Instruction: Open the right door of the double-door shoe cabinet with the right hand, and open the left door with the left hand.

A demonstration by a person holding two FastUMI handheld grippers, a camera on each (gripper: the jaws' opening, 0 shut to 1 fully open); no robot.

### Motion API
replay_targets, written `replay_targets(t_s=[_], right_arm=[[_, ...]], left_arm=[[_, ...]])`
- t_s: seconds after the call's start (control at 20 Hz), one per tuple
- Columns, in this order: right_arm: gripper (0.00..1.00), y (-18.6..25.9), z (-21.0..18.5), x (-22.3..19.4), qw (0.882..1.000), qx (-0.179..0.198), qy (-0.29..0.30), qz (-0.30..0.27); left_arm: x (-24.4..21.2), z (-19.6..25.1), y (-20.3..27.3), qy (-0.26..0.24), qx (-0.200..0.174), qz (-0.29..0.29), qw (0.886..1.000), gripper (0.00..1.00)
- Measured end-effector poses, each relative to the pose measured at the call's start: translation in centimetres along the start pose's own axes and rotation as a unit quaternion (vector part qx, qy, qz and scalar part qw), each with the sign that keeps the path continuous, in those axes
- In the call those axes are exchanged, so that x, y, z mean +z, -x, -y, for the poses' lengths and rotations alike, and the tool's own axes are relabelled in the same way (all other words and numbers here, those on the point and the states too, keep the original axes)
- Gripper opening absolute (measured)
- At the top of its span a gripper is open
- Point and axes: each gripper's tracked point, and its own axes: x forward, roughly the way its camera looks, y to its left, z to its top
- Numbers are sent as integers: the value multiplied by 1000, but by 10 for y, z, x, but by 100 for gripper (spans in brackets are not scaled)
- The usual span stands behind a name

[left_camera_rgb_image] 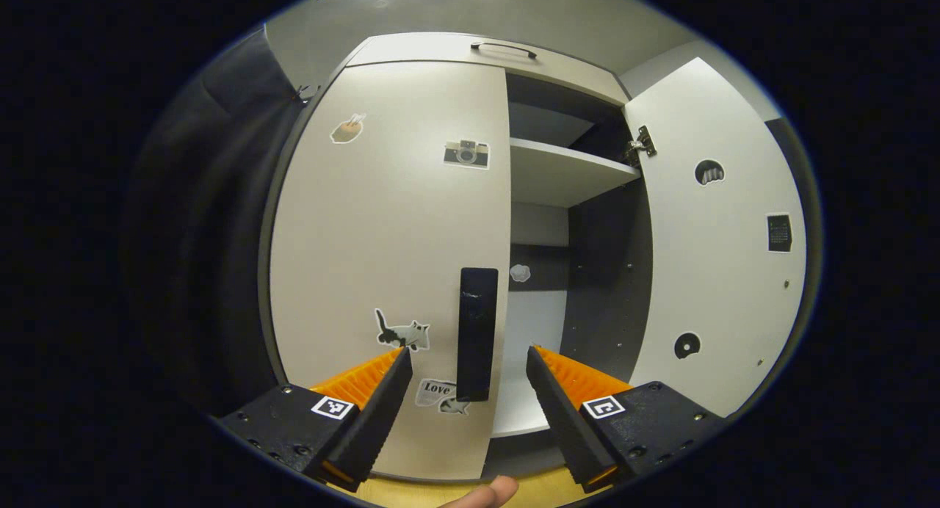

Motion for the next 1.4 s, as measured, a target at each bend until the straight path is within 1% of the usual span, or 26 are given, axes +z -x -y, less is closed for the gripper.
replay_targets(t_s=[0.05,0.1,0.25,0.35,0.4,0.45,0.5,0.55,0.6,0.65,0.75,0.85,0.9,0.95,1.0,1.05,1.1,1.15,1.2,1.35,1.4], right_arm=[[100,2,-1,-2,1000,-1,-4,-1],[100,5,1,-3,1000,-3,-8,0],[100,11,7,-4,1000,-4,-9,3],[100,15,12,-9,1000,-9,-6,2],[100,16,15,-11,1000,-12,-3,2],[100,15,15,-11,1000,-12,0,2],[100,16,17,-11,1000,-12,1,2],[100,16,18,-13,1000,-11,-1,2],[100,16,21,-14,1000,-14,-5,1],[100,15,24,-16,1000,-16,-9,-2],[100,15,26,-19,1000,-19,-4,-7],[100,16,29,-19,1000,-20,17,-8],[96,17,32,-19,999,-24,26,-9],[96,18,36,-19,999,-30,30,-8],[99,18,38,-17,999,-32,31,-8],[96,18,36,-17,999,-32,29,-9],[100,19,36,-16,999,-32,25,-8],[100,19,37,-17,999,-32,24,-8],[96,19,38,-17,999,-33,25,-8],[96,17,40,-19,999,-35,27,-9],[100,16,40,-19,999,-36,27,-10]], left_arm=[[-5,1,-8,-1,3,-7,1000,97],[-10,2,-15,-1,7,-15,1000,97],[-16,-7,-33,-11,37,-28,999,97],[-9,-7,-43,-32,35,-16,999,95],[-6,-6,-47,-40,31,-12,999,85],[-6,-5,-49,-48,30,-14,998,80],[-6,-7,-50,-53,35,-13,998,73],[-3,-8,-50,-61,40,-6,997,70],[-3,-7,-50,-63,40,-4,997,60],[-4,-1,-51,-59,34,-8,998,58],[-4,-1,-51,-49,40,-12,998,35],[-6,-2,-51,-36,44,-23,998,33],[-7,-2,-52,-28,44,-29,998,31],[-8,-2,-52,-18,45,-34,998,29],[-9,-3,-51,-14,49,-43,998,27],[-10,-4,-50,-14,54,-49,997,27],[-11,-4,-48,-18,59,-55,997,27],[-11,-4,-46,-20,63,-56,996,27],[-12,-5,-44,-21,65,-59,996,27],[-10,-5,-29,-18,51,-61,997,27],[-10,-4,-20,-16,44,-62,997,27]])
